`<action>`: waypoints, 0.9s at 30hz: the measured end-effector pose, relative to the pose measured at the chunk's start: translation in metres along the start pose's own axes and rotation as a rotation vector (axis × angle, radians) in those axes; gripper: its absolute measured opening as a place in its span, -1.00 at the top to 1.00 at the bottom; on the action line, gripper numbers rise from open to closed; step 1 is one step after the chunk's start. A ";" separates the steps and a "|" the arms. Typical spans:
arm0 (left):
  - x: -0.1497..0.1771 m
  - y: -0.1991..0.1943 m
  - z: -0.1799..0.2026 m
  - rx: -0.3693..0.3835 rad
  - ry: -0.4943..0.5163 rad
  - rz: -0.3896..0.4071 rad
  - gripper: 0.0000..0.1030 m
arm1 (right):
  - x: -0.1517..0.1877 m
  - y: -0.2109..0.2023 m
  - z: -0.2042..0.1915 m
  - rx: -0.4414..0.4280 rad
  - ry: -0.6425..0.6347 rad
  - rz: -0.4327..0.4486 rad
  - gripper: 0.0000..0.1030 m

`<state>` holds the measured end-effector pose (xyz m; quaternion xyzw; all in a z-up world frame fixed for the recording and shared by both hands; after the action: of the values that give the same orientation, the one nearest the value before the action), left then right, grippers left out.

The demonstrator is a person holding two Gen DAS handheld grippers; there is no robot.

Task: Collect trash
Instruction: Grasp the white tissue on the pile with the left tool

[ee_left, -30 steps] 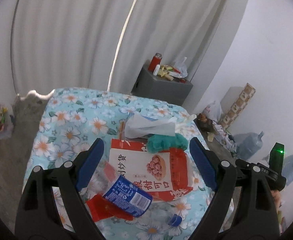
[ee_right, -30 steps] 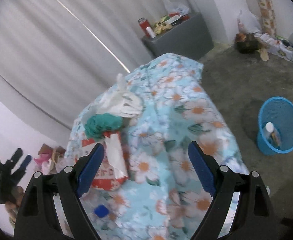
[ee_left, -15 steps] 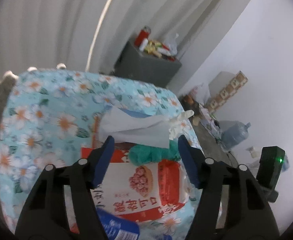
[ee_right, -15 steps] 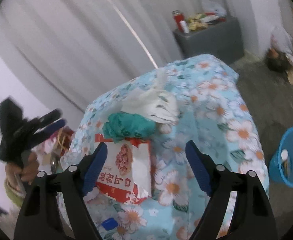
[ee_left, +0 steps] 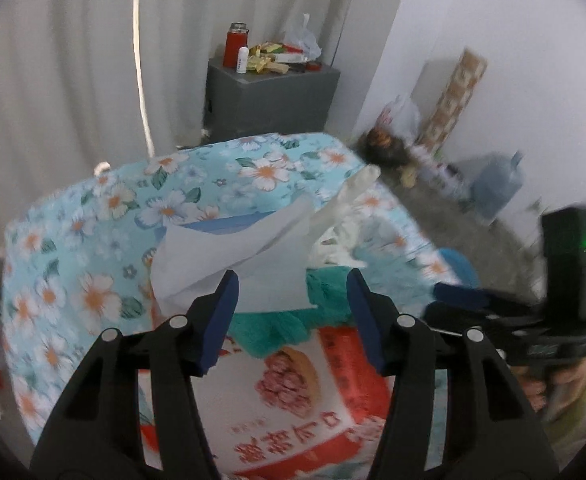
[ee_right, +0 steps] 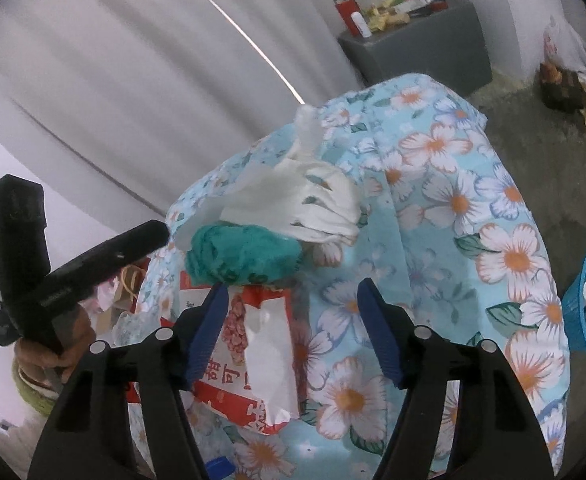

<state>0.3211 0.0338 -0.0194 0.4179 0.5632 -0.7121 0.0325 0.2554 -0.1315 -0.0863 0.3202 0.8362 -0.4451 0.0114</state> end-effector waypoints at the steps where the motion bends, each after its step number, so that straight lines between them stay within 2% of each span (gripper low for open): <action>1: 0.000 0.005 0.002 -0.026 0.024 -0.011 -0.01 | 0.000 0.000 0.002 0.000 0.005 0.000 -0.28; 2: -0.001 0.008 0.003 -0.044 0.041 -0.018 0.02 | 0.000 0.000 0.004 0.000 0.011 -0.002 -0.28; 5: 0.000 0.020 0.003 -0.090 0.070 -0.054 0.30 | 0.000 0.001 0.008 0.002 0.022 -0.005 -0.28; 10: 0.001 0.025 -0.001 -0.084 0.064 -0.068 0.79 | 0.000 0.000 0.010 -0.004 0.028 -0.003 -0.28; 12: 0.001 0.023 -0.001 -0.083 0.064 -0.060 0.90 | 0.000 -0.001 0.010 -0.006 0.028 0.001 -0.28; 15: 0.001 0.018 -0.003 -0.082 0.056 -0.045 0.98 | -0.001 -0.004 0.011 -0.015 0.034 0.006 -0.28; 21: 0.001 0.007 -0.012 -0.038 -0.006 -0.007 1.00 | -0.015 -0.013 0.011 -0.044 0.052 0.034 -0.28; 27: -0.006 -0.015 -0.018 -0.031 -0.038 0.073 1.00 | -0.057 -0.012 0.007 -0.106 0.082 0.096 -0.28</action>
<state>0.3276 0.0517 -0.0042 0.4239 0.5578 -0.7095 0.0759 0.2920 -0.1716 -0.0641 0.3768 0.8420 -0.3857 0.0151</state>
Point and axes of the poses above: each gripper's, at about its wrist camera, not at the fingertips, and y roughly the way its jaws point, z to its right, x to its underside, the point moved 5 cm from there along y, roughly the way its jaws point, and after that the axes turned 12 degrees about y, right-handed, at the moved point
